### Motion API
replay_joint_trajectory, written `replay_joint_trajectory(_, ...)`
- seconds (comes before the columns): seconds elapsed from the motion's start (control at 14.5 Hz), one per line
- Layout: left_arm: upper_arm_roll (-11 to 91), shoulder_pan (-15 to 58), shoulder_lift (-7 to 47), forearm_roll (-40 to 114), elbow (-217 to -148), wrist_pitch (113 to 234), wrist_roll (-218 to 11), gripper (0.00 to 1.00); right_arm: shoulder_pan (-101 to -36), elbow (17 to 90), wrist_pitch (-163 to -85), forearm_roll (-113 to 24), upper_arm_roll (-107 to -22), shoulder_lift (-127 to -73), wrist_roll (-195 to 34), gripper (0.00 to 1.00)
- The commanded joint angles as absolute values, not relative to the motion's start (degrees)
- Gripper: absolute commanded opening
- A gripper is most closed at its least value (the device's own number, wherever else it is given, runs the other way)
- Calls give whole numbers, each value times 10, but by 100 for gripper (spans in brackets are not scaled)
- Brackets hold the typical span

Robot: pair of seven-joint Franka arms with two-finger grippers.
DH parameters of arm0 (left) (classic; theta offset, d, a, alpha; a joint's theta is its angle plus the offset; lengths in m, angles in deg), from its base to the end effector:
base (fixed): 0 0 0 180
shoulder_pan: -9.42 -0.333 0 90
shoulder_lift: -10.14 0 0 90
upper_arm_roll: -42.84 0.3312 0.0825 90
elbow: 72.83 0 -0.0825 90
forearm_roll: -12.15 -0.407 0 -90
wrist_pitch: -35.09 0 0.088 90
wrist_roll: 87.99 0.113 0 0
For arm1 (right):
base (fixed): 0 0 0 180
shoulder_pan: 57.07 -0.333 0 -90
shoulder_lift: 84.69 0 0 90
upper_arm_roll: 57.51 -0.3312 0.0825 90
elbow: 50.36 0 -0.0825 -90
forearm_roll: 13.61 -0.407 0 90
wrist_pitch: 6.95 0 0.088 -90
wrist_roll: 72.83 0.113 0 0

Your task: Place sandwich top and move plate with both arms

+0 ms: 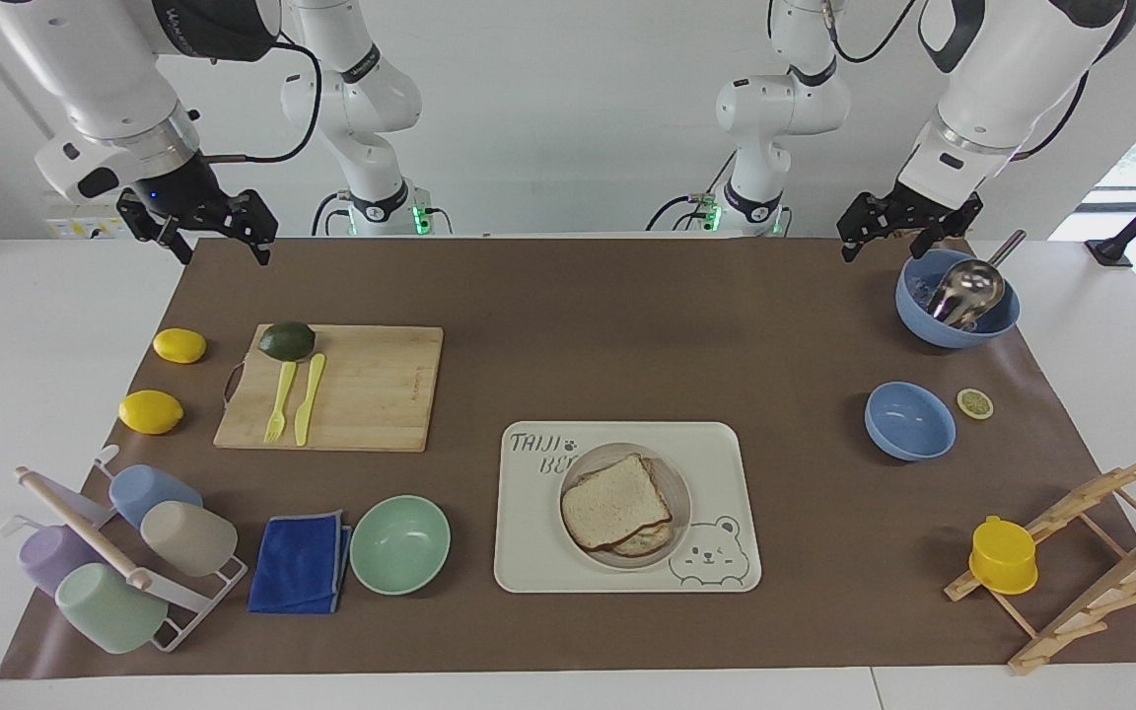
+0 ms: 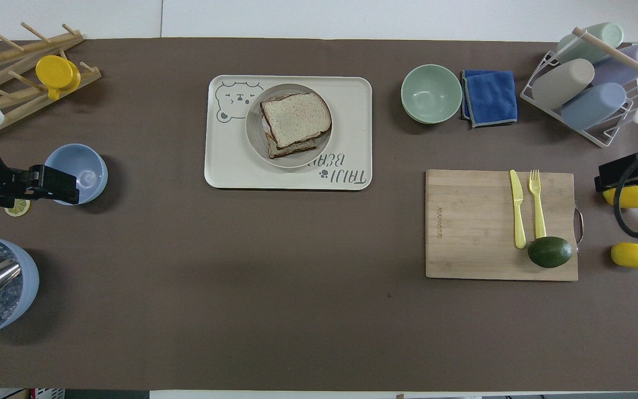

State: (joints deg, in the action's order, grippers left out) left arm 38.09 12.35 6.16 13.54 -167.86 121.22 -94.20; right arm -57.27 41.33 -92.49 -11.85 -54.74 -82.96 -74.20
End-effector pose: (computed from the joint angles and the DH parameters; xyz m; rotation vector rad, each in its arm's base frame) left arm 0.5403 -0.0773 0.6239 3.1303 -0.0404 -0.1374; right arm 0.5577 -0.0291 0.6299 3.1125 -0.0344 -0.1217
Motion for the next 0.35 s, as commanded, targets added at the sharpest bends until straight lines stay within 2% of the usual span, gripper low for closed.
replay_joint_trajectory(0.0, 376, 115, 61, 144, -1675, 1204, -932, 100, -571, 407, -914, -109, -551, -830, -741, 100)
replay_joint_trajectory(0.28, 376, 114, 59, 144, -1677, 1203, -931, 100, -571, 407, -913, -109, -551, -830, -742, 100)
